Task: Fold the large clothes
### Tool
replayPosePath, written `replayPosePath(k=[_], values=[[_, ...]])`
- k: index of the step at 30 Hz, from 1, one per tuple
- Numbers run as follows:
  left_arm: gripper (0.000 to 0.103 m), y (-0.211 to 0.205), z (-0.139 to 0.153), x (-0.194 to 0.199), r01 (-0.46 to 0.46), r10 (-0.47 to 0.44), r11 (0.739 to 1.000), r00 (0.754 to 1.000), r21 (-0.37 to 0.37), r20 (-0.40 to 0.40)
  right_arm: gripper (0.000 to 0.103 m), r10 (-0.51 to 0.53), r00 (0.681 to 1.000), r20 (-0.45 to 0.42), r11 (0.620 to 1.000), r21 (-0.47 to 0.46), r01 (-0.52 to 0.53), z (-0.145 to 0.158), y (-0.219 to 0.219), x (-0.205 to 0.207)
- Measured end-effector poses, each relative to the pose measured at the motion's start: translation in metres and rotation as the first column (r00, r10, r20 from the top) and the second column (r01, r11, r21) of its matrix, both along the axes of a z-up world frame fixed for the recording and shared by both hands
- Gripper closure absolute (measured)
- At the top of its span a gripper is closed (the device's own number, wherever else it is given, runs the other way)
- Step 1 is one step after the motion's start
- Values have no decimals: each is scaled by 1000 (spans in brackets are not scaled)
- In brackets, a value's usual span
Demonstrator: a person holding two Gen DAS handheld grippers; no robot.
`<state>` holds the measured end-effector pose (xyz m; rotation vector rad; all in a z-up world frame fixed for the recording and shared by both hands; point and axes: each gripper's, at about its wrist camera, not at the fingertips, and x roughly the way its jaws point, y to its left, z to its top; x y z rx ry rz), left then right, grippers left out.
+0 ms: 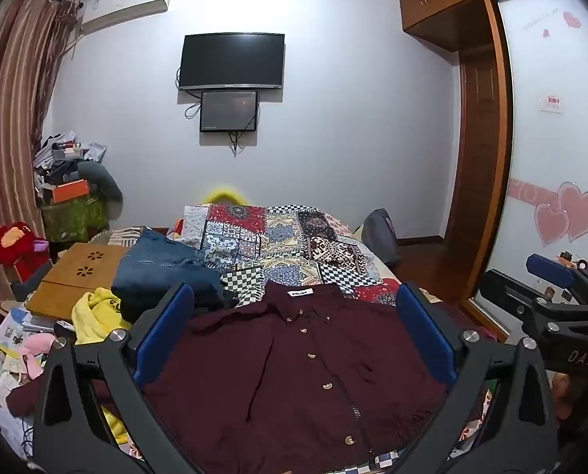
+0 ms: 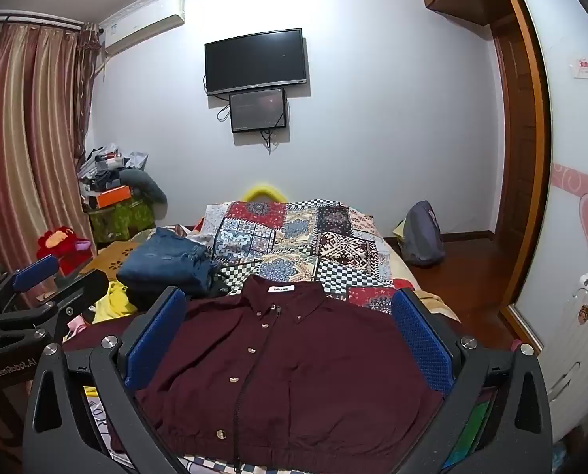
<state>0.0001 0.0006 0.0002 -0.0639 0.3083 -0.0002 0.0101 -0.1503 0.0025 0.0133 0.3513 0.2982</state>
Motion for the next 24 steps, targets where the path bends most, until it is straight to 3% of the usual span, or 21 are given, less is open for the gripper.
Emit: replayPosePath(k=[24], values=[[0, 8, -6, 8, -16, 16, 1000, 1000, -4, -17, 0, -1, 1000, -5, 1000, 4, 1, 3, 0, 1]])
